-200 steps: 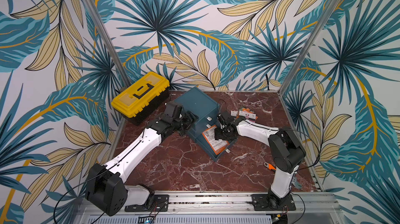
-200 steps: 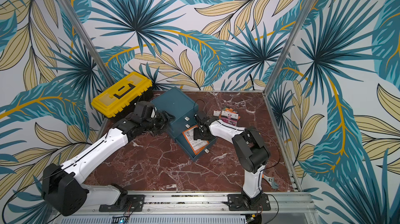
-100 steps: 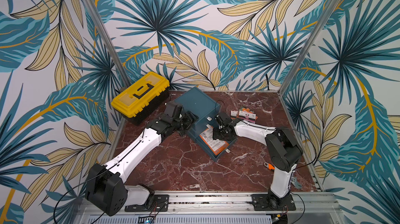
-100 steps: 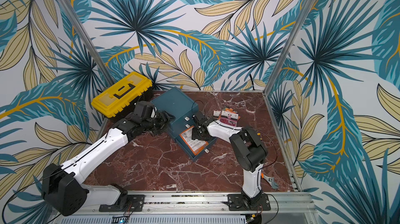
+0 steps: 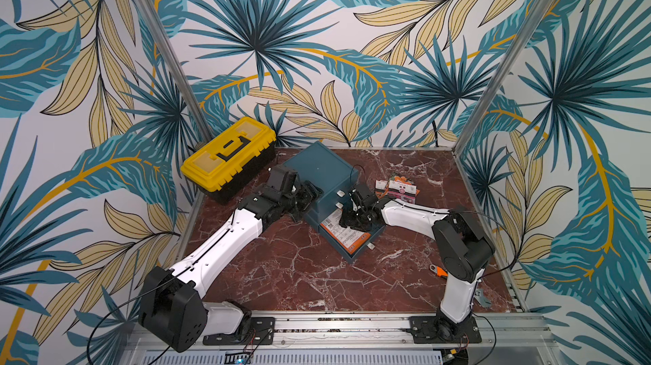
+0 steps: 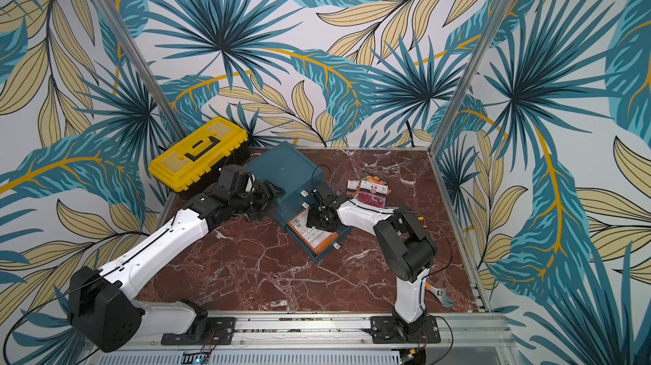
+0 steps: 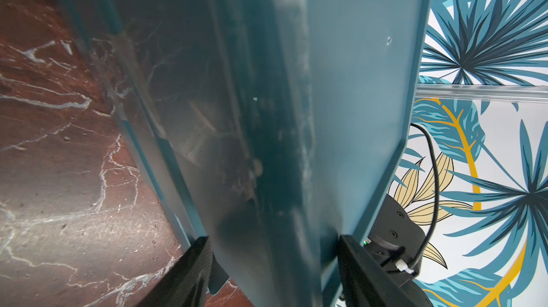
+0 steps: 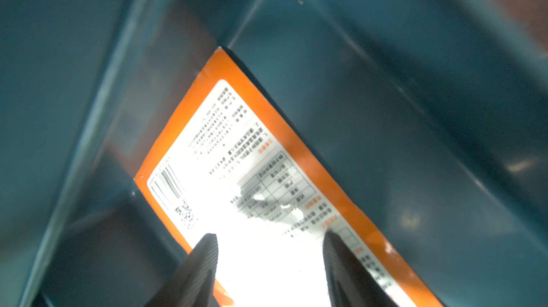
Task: Take the seed bags out of the drawer
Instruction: Pick up the seed packet from the drawer.
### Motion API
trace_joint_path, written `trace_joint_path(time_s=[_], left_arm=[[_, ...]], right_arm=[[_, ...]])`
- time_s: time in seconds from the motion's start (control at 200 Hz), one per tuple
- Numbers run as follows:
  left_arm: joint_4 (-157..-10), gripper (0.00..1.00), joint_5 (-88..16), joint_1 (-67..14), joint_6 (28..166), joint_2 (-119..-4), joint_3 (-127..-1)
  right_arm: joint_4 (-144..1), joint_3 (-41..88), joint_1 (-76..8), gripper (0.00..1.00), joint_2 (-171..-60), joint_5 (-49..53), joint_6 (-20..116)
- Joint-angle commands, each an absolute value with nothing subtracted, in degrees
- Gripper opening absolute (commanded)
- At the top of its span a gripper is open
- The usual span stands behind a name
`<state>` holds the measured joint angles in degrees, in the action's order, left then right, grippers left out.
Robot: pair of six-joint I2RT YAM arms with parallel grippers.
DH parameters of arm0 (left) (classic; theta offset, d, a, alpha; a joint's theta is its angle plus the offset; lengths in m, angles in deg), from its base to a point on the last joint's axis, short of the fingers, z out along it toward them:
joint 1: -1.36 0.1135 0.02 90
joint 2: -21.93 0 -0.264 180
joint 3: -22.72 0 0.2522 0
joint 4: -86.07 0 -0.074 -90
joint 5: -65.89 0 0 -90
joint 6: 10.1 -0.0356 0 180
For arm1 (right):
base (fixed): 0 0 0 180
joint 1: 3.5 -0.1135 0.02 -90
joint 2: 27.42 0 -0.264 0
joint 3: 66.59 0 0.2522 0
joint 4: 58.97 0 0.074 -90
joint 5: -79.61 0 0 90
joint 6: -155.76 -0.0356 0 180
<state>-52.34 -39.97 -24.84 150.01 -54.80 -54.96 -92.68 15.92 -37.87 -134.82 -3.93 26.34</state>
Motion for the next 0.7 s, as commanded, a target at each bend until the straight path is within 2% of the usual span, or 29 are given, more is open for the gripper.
trace_joint_path(time_s=[0.0, 0.696], left_arm=[[-50.5, 0.71, -40.1, -24.8, 149.5, -53.3, -54.8], [-50.4, 0.71, -40.0, -24.8, 149.7, -53.0, -54.3]], right_arm=[[-95.6, 15.2, -38.1, 0.62, -132.5, -5.7, 29.1], [-102.3, 19.9, -36.7, 0.70, -135.9, -9.8, 39.3]])
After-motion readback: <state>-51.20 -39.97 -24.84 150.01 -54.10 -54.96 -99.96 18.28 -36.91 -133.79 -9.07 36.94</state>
